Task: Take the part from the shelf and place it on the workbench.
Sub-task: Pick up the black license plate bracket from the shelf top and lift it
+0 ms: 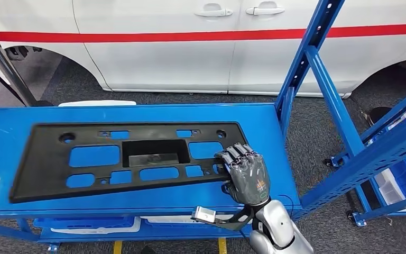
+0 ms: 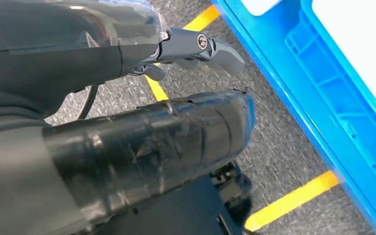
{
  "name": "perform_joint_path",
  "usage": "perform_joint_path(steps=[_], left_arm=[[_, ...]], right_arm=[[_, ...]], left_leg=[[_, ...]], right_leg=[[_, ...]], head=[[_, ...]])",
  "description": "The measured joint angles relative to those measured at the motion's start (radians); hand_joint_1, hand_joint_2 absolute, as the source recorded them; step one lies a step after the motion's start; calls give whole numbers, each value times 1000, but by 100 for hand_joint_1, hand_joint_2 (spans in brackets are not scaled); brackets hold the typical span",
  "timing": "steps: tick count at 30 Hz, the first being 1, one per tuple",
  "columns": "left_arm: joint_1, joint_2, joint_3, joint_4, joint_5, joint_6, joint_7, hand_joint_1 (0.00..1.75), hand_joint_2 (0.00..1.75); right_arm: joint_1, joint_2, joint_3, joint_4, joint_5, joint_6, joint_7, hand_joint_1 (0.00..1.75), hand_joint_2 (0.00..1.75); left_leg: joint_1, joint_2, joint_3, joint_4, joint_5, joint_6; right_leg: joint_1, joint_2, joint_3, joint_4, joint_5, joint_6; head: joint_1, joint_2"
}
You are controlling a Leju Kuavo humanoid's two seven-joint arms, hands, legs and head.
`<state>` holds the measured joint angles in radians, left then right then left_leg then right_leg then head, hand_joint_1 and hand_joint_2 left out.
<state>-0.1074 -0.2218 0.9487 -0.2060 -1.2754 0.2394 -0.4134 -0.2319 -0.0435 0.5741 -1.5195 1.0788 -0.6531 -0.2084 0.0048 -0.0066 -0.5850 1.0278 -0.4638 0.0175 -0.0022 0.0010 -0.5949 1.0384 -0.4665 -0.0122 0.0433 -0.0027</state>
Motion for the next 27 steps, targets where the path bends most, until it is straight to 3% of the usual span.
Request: perform_joint_path(steps=[2, 3, 6, 7, 8, 9, 12, 14, 16, 18, 20, 22, 23, 24, 25, 27], left_arm=[[2, 0, 4, 0, 7, 5, -2, 0, 0], [2, -1, 6, 0, 10, 6, -3, 0, 0], [2, -1, 10, 0, 13, 6, -6, 0, 0], [3, -1, 11, 0, 13, 6, -6, 0, 0], [4, -1, 12, 0, 13, 6, -6, 0, 0], [4, -1, 13, 0, 13, 6, -6, 0, 0], [4, -1, 16, 0, 13, 6, -7, 0, 0], [4, -1, 18, 0, 13, 6, -7, 0, 0], [3, -1, 20, 0, 13, 6, -7, 0, 0], [4, -1, 23, 0, 14, 6, -8, 0, 87], [5, -1, 26, 0, 20, 3, -10, 0, 175], [9, -1, 29, 0, 29, -4, -19, 0, 175], [12, -1, 31, 0, 33, -9, -26, 0, 175], [15, 0, 33, 0, 36, -15, -32, 0, 175], [17, 0, 34, 0, 37, -20, -38, 0, 175], [18, 2, 36, 0, 40, -29, -45, 0, 175]], right_arm=[[25, 19, 7, -35, 35, -18, 14, 175, 175], [36, 26, 10, -49, 50, -22, 20, 175, 175], [63, 36, 17, -73, 69, -26, 27, 175, 175], [70, 37, 19, -76, 70, -26, 28, 175, 175], [76, 37, 21, -80, 71, -26, 29, 175, 175], [80, 38, 23, -82, 71, -27, 29, 175, 175], [83, 42, 24, -91, 73, -27, 29, 175, 175], [84, 47, 24, -97, 73, -27, 29, 175, 175], [86, 50, 24, -100, 73, -28, 30, 175, 175], [88, 53, 25, -102, 83, -28, 31, 175, 175], [93, 59, 28, -104, 107, -29, 31, 175, 175], [107, 67, 37, -104, 140, -29, 32, 175, 175], [115, 70, 44, -104, 157, -30, 33, 175, 175], [124, 74, 52, -104, 173, -30, 34, 175, 175], [131, 78, 60, -104, 185, -30, 35, 175, 175], [141, 86, 75, -104, 194, -30, 40, 175, 175]], left_leg=[[3, 0, 4, -7, 5, 12], [5, 1, 6, -12, 8, 18], [6, 2, 8, -15, 10, 28], [5, 2, 7, -14, 9, 28], [5, 2, 7, -13, 8, 28], [5, 1, 8, -12, 7, 28], [4, 0, 10, -8, 3, 22], [1, 0, 9, -7, 1, 12], [0, 0, 10, -9, 2, -1], [2, 0, 3, 12, -18, -11], [5, 1, -38, 107, -77, -19], [6, 1, -97, 237, -134, -24], [6, 1, -113, 273, -140, -25], [6, 1, -111, 267, -124, -25], [6, 1, -90, 223, -92, -24], [5, 1, -24, 82, -26, -17]], right_leg=[[-1, 0, -2, 8, -9, 9], [-2, 0, -13, 33, -27, 14], [-6, 0, -93, 207, -116, 25], [-8, 0, -118, 259, -132, 27], [-9, 0, -129, 280, -130, 29], [-10, -1, -121, 262, -109, 28], [-9, -1, -29, 70, -19, 20], [-4, 0, 1, 4, -5, 13], [-2, 2, 1, 0, -3, 5], [-6, 1, 6, -9, 2, -7], [-8, -1, 9, -15, 5, -17], [-6, -3, 9, -14, 4, -20], [-4, -3, 9, -14, 3, -21], [-4, -2, 10, -13, 2, -22], [-3, -1, 11, -11, 1, -22], [0, 0, 13, -7, -4, -18]], head=[[0, 0], [0, 0], [1, 0], [1, 0], [1, 0], [1, 0], [1, 0], [0, 0], [0, 0], [0, 0], [-1, 0], [-2, 0], [-2, 0], [-2, 0], [-2, 0], [-2, 0]])
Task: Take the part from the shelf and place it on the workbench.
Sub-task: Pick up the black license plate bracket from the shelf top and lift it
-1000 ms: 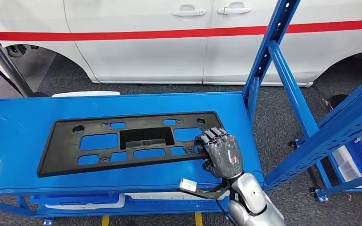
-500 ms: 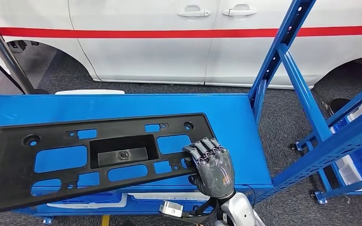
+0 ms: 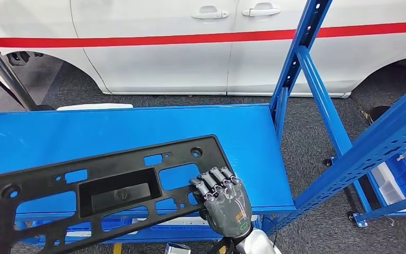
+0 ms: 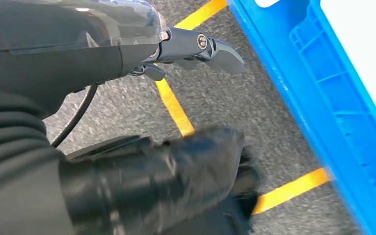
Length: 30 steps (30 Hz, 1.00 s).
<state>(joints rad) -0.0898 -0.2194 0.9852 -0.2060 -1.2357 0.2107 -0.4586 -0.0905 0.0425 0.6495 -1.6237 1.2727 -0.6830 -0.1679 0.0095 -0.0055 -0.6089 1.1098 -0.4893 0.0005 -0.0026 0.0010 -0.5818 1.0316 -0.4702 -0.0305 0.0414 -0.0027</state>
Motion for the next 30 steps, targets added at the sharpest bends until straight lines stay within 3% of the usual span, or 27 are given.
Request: perform_joint_path(steps=[2, 6, 7, 10, 11, 13, 15, 16, 18, 22, 24, 26, 27, 28, 30], left_arm=[[-1, 1, 5, 0, 3, 2, 2, 0, 175], [2, 1, 12, 0, -2, 61, 44, 0, 175], [2, 1, 13, 0, -3, 78, 54, 0, 175], [0, 0, 14, 0, -7, 114, 74, 0, 175], [0, 0, 15, 0, -9, 121, 78, 0, 175], [1, 0, 15, 0, -12, 131, 84, 0, 175], [1, 0, 15, 0, -13, 137, 88, 0, 175], [1, -1, 15, 0, -13, 139, 89, 0, 175], [1, -1, 15, 0, -14, 142, 91, 0, 175], [0, -3, 15, 0, -14, 149, 92, 0, 175], [1, -3, 15, 0, -14, 153, 92, 0, 175], [1, -3, 15, 0, -14, 155, 92, 0, 175], [2, -3, 15, 0, -14, 155, 93, 0, 175], [3, -3, 15, 0, -14, 155, 93, 0, 175], [3, -3, 15, 0, -15, 155, 93, 0, 175]], right_arm=[[3, 4, 9, 0, -7, 0, 7, 175, 175], [4, 4, 10, 1, -30, -1, 18, 175, 175], [5, 4, 9, 1, -35, -1, 19, 175, 175], [9, 4, 6, 3, -47, -1, 20, 175, 175], [11, 3, 4, 5, -50, -1, 20, 175, 175], [14, 3, 2, 8, -56, -1, 19, 175, 175], [15, 3, 0, 9, -60, -1, 18, 175, 175], [15, 3, -1, 9, -61, -1, 16, 175, 175], [16, 4, -2, 9, -63, -2, 14, 175, 175], [20, 6, -7, 9, -68, -2, 10, 175, 175], [20, 9, -9, 9, -69, -3, 8, 175, 175], [21, 9, -10, 10, -70, -3, 6, 175, 175], [22, 9, -11, 10, -70, -3, 6, 175, 175], [22, 9, -12, 12, -72, -3, 5, 175, 175], [22, 9, -12, 14, -75, -3, 4, 175, 175]], left_leg=[[-3, -1, 35, -78, 22, 8], [-2, 0, 38, -94, 27, 29], [0, 1, 39, -98, 30, 35], [0, 2, 38, -98, 31, 44], [-1, 3, 38, -97, 31, 44], [-1, 2, 38, -94, 29, 43], [0, 1, 39, -91, 26, 41], [-1, 1, 39, -90, 25, 39], [-4, 0, 38, -87, 24, 30], [-2, 0, 32, -78, 14, 8], [1, 0, 4, -8, -39, 0], [2, 0, -46, 116, -106, -7], [2, 0, -62, 162, -122, -9], [2, 0, -64, 177, -120, -10], [3, 1, -15, 99, -70, -10]], right_leg=[[4, 0, -3, 4, -3, 8], [2, 0, -11, 20, -14, 26], [1, 0, -24, 50, -35, 31], [-6, 0, -104, 222, -120, 43], [-8, 0, -123, 260, -128, 45], [-11, -1, -108, 228, -89, 45], [-13, -1, -51, 115, -27, 41], [-12, -1, -27, 67, -14, 38], [-7, 0, -7, 19, -6, 33], [-6, 2, -6, 3, 2, 15], [-9, -1, -6, -5, 9, 2], [-7, -3, -11, -5, 12, -4], [-7, -4, -13, -4, 13, -5], [-6, -4, -14, -3, 13, -5], [-6, -4, -16, 2, 14, -4]], head=[[1, 0], [2, 0], [2, 0], [2, 0], [2, 0], [2, 0], [2, 0], [2, 0], [2, 0], [2, 0], [1, 0], [0, 0], [0, 0], [0, 0], [0, 0]])
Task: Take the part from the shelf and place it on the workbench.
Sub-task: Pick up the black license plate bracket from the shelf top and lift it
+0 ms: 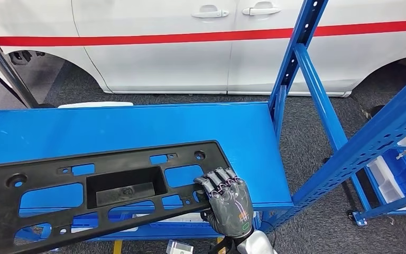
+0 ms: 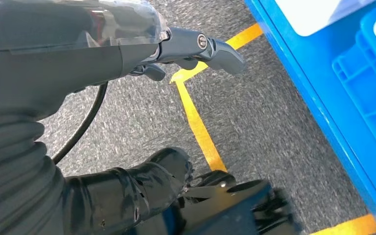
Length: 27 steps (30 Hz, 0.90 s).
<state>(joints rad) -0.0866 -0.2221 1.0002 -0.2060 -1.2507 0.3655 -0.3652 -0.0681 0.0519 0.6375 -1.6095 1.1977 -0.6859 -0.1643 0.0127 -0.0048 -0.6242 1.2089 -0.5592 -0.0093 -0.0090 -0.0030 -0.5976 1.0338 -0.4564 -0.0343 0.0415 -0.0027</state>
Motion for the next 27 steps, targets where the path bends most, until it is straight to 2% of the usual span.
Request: perform_joint_path(steps=[2, 3, 5, 7, 8, 10, 11, 12, 13, 14, 15, 16, 17, 18, 20, 22, 23, 24, 26, 27], left_arm=[[-1, 0, 0, 0, -1, 0, 0, 0, 175], [-2, 0, 0, 0, -1, 0, 0, 0, 175], [-2, 0, 0, 0, -1, 1, 0, 0, 175], [0, -1, 0, 0, -1, 1, 0, 0, 175], [-1, -1, 0, 0, -1, 1, 0, 0, 175], [-2, -1, 0, 0, -2, 1, 0, 0, 175], [-2, -1, 0, 0, -2, 1, 0, 0, 175], [-2, -1, 0, 0, -2, 1, 0, 0, 175], [-1, -1, 0, 0, -2, 1, 0, 0, 175], [-1, -1, 0, 0, -2, 1, 0, 0, 175], [-1, -1, 0, 0, -2, 1, 0, 0, 175], [-1, -2, 0, 0, -2, 1, 0, 0, 175], [-1, -2, 0, 0, -3, 1, 0, 0, 175], [-2, -3, 0, 0, -3, 1, 0, 0, 175], [-3, -3, 0, 0, -3, 1, 0, 0, 175], [-2, -3, 0, 0, -3, 1, 0, 0, 175], [-2, -3, 0, 0, -3, 1, 0, 0, 175], [-2, -3, 0, 0, -3, 1, 0, 0, 175], [-2, -3, 0, 0, -3, 2, 0, 0, 175], [-1, -3, 0, 0, -3, 2, 0, 0, 175]], right_arm=[[-1, 1, 0, 0, -2, 0, 0, 175, 175], [-1, 1, 0, 0, -2, 0, 0, 175, 175], [-2, 2, -1, 0, -3, 0, 0, 175, 175], [-2, 1, -1, 0, -3, 0, 0, 175, 175], [-2, 1, -1, 0, -4, 0, 0, 175, 175], [-2, 1, -2, 0, -4, 0, 0, 175, 175], [-2, 1, -2, 1, -4, 0, 0, 175, 175], [-2, 1, -2, 2, -5, 0, 0, 175, 175], [-2, 1, -2, 4, -6, 0, 0, 175, 175], [-2, 1, -2, 6, -7, 0, 0, 175, 175], [-2, 1, -2, 8, -8, 0, 0, 175, 175], [-2, 1, -2, 8, -8, 0, 0, 175, 175], [-3, 1, -2, 8, -9, 0, 0, 175, 175], [-3, 1, -2, 8, -10, -1, 0, 175, 175], [-3, 1, -2, 8, -11, -1, 0, 175, 175], [-2, 2, -2, 8, -11, -1, 2, 175, 175], [-2, 3, -2, 8, -11, -1, 3, 175, 175], [-3, 4, -3, 8, -11, -1, 3, 175, 175], [-3, 5, -3, 9, -11, -1, 3, 175, 175], [-3, 5, -3, 9, -11, -1, 3, 175, 175]], left_leg=[[-1, 0, 65, -127, 46, 5], [-2, -1, 82, -166, 56, 9], [-5, -2, 87, -185, 60, 18], [-3, 0, 83, -189, 70, 32], [-2, 1, 81, -192, 76, 41], [-2, 4, 73, -195, 85, 53], [-2, 5, 67, -193, 88, 55], [-3, 6, 62, -192, 90, 56], [-4, 7, 57, -190, 92, 56], [-4, 7, 54, -188, 93, 55], [-4, 7, 52, -187, 95, 54], [-4, 6, 51, -186, 96, 53], [-6, 6, 50, -184, 97, 50], [-7, 5, 47, -183, 99, 45], [-8, 5, 42, -183, 106, 32], [-7, 4, 38, -181, 104, 21], [-6, 4, 31, -166, 88, 16], [-5, 4, 16, -131, 59, 13], [-2, 4, -28, -11, -19, 7], [-2, 4, -48, 49, -47, 4]], right_leg=[[2, 1, -3, 8, 0, 5], [4, 1, -6, 11, 1, 9], [7, 1, -12, 12, 7, 20], [5, 2, -17, 16, 4, 31], [4, 3, -25, 35, -13, 35], [1, 3, -63, 132, -82, 42], [1, 3, -89, 199, -119, 44], [0, 3, -110, 256, -143, 46], [-1, 3, -117, 284, -150, 47], [-2, 3, -102, 270, -136, 47], [-2, 3, -69, 220, -109, 44], [-2, 3, -26, 147, -81, 40], [0, 3, 12, 79, -60, 36], [2, 3, 35, 32, -48, 33], [9, 5, 43, 6, -43, 26], [5, 4, 38, 0, -32, 15], [3, 3, 36, -4, -26, 8], [0, 1, 32, -9, -20, 2], [2, -2, 20, -9, -11, -5], [4, -3, 13, -8, -7, -7]], head=[[0, 0], [0, 0], [1, 0], [1, 0], [1, 0], [2, 0], [1, 0], [1, 0], [1, 0], [1, 0], [1, 0], [1, 0], [1, 0], [1, 0], [1, 0], [1, 0], [0, 0], [-1, 0], [-2, 0], [-2, 0]])
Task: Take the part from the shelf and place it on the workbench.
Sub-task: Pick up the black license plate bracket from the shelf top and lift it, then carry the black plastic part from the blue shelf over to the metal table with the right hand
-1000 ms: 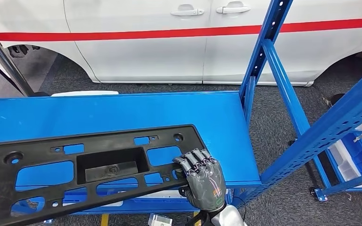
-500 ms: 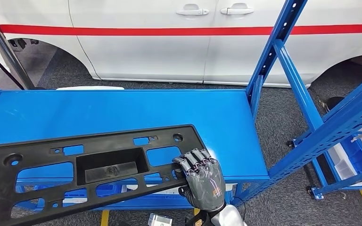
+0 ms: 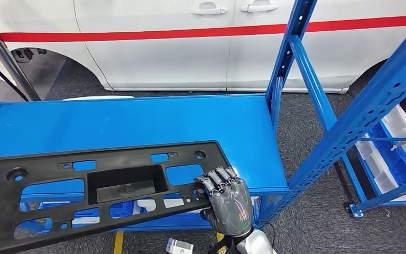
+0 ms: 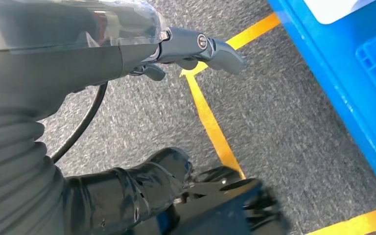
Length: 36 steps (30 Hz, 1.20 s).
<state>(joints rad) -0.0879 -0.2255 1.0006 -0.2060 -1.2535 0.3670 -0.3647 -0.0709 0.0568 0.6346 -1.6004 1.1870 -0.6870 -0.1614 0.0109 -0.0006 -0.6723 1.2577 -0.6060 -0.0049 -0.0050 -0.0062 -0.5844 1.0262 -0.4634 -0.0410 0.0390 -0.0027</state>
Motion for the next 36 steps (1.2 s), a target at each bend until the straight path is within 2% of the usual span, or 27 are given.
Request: perform_joint_path(steps=[1, 2, 3, 4, 6, 7, 10, 11, 12, 15, 16, 17, 18, 19, 21, 22, 23, 25, 26, 27, 28, 30, 31, 32, 33, 34, 36], left_arm=[[0, 0, 0, 0, 0, 0, 0, 0, 175], [1, 0, 0, 0, 0, 0, 0, 0, 175], [1, 0, 0, 0, 0, 0, 0, 0, 175], [0, 0, 0, 0, 0, 0, 0, 0, 175], [-2, 0, 0, 0, 0, 0, 0, 0, 175], [-3, 0, 0, 0, 0, 0, 0, 0, 175], [-1, 0, 0, 0, 1, 1, 2, 0, 175], [-2, 0, 0, 0, 2, 2, 2, 0, 175], [-2, 0, 0, 0, 2, 2, 2, 0, 175], [-4, 0, 0, 0, 2, 3, 3, 0, 175], [-4, 0, 0, 0, 2, 3, 3, 0, 175], [-3, 0, 0, 0, 2, 3, 3, 0, 175], [-3, 0, 0, 0, 2, 3, 3, 0, 175], [-3, 0, 0, 0, 2, 3, 3, 0, 175], [-4, 0, 0, 0, 2, 5, 3, 0, 175], [-4, 0, 0, 0, 2, 6, 3, 0, 175], [-4, 0, 0, 0, 2, 6, 3, 0, 175], [-4, 0, 0, 0, 2, 7, 3, 0, 175], [-3, 0, 1, 0, 2, 7, 3, 0, 175], [-3, 0, 1, 0, 2, 7, 3, 0, 175], [-2, 0, 1, 0, 2, 7, 3, 0, 175], [-1, 0, 1, 0, 2, 6, 3, 0, 175], [-1, 0, 1, 0, 2, 6, 3, 0, 175], [-1, 0, 1, 0, 2, 6, 3, 0, 175], [-1, 0, 1, 0, 2, 6, 3, 0, 175], [-2, 0, 1, 0, 1, 6, 3, 0, 175], [-4, 0, 1, 0, 1, 6, 3, 0, 175]], right_arm=[[0, 0, 0, 1, 0, 0, 0, 175, 175], [0, 0, 0, 2, 0, 0, 0, 175, 175], [0, 0, 0, 2, 0, 0, 0, 175, 175], [0, 0, 0, 2, 0, 0, 0, 175, 175], [0, 0, -1, 2, 0, 0, 0, 175, 175], [0, 0, -1, 2, 0, 0, 0, 175, 175], [0, 0, -3, 2, 0, 0, 0, 175, 175], [1, 0, -4, 2, 0, 0, 0, 175, 175], [1, 0, -4, 2, 0, 0, 0, 175, 175], [2, 0, -6, 2, -1, 0, 0, 175, 175], [2, 0, -6, 3, -1, 0, 0, 175, 175], [3, 0, -6, 4, -1, 0, 0, 175, 175], [3, 0, -6, 4, -1, 0, 0, 175, 175], [3, 0, -6, 5, -1, 0, 0, 175, 175], [3, 0, -7, 5, -1, 0, 0, 175, 175], [3, 0, -7, 5, -1, 0, 0, 175, 175], [4, 0, -7, 5, -1, 0, 0, 175, 175], [5, 0, -8, 5, -1, 0, 0, 175, 175], [5, 0, -8, 5, -1, 0, 0, 175, 175], [5, 0, -8, 5, -1, 0, 0, 175, 175], [5, 1, -8, 5, -1, 0, 0, 175, 175], [5, 1, -8, 6, -1, 0, 0, 175, 175], [6, 1, -8, 6, -1, 0, 0, 175, 175], [6, 1, -8, 7, -2, 0, 0, 175, 175], [6, 1, -8, 8, -2, 0, 1, 175, 175], [6, 1, -8, 8, -2, 0, 1, 175, 175], [6, 1, -8, 8, -2, 0, 4, 175, 175]], left_leg=[[0, 0, -6, 33, -11, -1], [0, 0, 6, 28, -3, -2], [0, 0, 38, -16, 20, 0], [0, 0, 82, -86, 48, 2], [-3, -1, 151, -206, 82, 9], [-5, -2, 163, -233, 86, 13], [-6, 0, 156, -242, 100, 28], [-5, 2, 153, -245, 109, 36], [-3, 4, 147, -248, 118, 43], [-3, 8, 119, -247, 138, 54], [-4, 9, 109, -244, 144, 54], [-4, 10, 98, -241, 148, 52], [-4, 10, 89, -237, 153, 50], [-3, 10, 82, -233, 156, 47], [-4, 9, 72, -228, 163, 39], [-5, 9, 69, -226, 168, 32], [-5, 9, 67, -226, 173, 26], [-4, 8, 62, -226, 181, 12], [-2, 7, 56, -220, 172, 7], [-1, 6, 45, -199, 148, 3], [0, 6, 29, -160, 108, 0], [1, 5, -7, -40, 23, -4], [1, 5, -17, 12, 0, -5], [1, 5, -13, 38, -1, -4], [1, 5, 9, 27, 17, -3], [1, 5, 48, -18, 44, 0], [-2, 5, 145, -160, 72, 8]], right_leg=[[1, -1, -7, 2, 4, 0], [2, -1, -14, 5, 7, 1], [2, 0, -19, 8, 10, 2], [2, 0, -24, 13, 12, 4], [4, 0, -31, 20, 16, 11], [5, 0, -33, 23, 19, 16], [5, 1, -38, 25, 27, 34], [3, 2, -43, 36, 14, 39], [2, 4, -55, 62, -14, 43], [-3, 5, -110, 228, -134, 53], [-4, 5, -118, 271, -152, 56], [-7, 5, -110, 283, -150, 58], [-9, 5, -83, 256, -132, 59], [-12, 5, -39, 198, -107, 59], [-12, 6, 45, 67, -76, 55], [-9, 7, 66, 30, -70, 51], [-6, 8, 70, 15, -70, 48], [-4, 8, 60, 11, -56, 35], [-5, 7, 54, 8, -49, 26], [-6, 6, 46, 5, -40, 16], [-7, 4, 37, 3, -30, 8], [-2, 3, 13, 4, -12, 0], [0, 2, 0, 6, -3, -1], [2, 2, -13, 8, 5, -2], [4, 1, -26, 10, 13, -1], [4, 2, -37, 14, 20, 0], [5, 3, -56, 22, 33, 6]], head=[[0, 0], [0, 0], [0, 0], [0, 0], [0, 0], [0, 0], [0, 0], [1, 0], [2, 0], [2, 0], [2, 0], [2, 0], [2, 0], [2, 0], [2, 0], [2, 0], [2, 0], [2, 0], [1, 0], [1, 0], [0, 0], [-1, 0], [0, 0], [0, 0], [0, 0], [0, 0], [0, 0]])
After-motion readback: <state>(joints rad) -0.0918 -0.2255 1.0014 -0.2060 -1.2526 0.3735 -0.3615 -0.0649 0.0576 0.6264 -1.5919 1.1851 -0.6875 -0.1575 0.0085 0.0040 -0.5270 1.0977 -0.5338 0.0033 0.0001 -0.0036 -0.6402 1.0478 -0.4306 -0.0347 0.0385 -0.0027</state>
